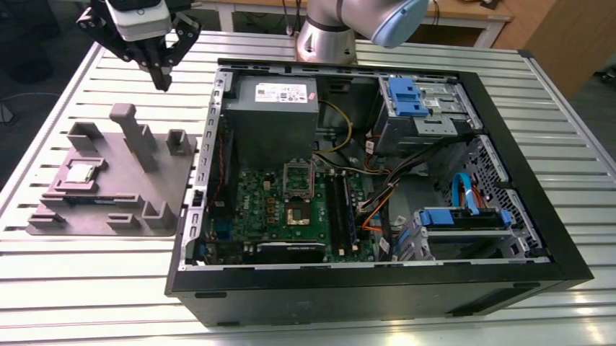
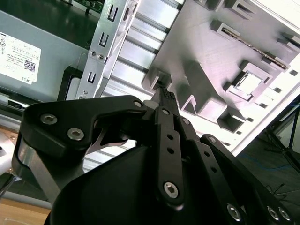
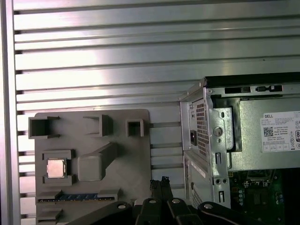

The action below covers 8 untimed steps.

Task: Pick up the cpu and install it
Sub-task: 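Reach for the cpu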

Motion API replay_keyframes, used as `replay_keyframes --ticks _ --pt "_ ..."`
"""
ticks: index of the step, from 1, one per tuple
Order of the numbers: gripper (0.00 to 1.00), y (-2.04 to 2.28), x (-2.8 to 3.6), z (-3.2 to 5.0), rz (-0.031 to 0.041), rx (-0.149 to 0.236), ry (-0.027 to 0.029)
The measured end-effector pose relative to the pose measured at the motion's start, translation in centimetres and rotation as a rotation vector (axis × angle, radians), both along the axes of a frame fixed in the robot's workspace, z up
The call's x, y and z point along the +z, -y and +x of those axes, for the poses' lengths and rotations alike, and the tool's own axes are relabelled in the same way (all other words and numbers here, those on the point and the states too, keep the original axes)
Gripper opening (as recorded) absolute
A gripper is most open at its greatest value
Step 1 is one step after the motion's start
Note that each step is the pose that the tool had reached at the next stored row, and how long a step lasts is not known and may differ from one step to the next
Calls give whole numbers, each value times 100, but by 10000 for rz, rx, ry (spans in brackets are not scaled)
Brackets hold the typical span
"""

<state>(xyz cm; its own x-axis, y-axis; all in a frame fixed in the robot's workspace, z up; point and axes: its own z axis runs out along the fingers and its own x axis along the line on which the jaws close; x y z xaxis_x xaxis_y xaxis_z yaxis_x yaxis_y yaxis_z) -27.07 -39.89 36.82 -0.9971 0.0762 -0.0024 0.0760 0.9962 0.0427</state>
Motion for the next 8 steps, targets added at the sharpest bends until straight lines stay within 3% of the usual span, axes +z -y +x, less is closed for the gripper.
replay_keyframes --ticks 8 --pt "10 0 -6 -22 0 0 -1"
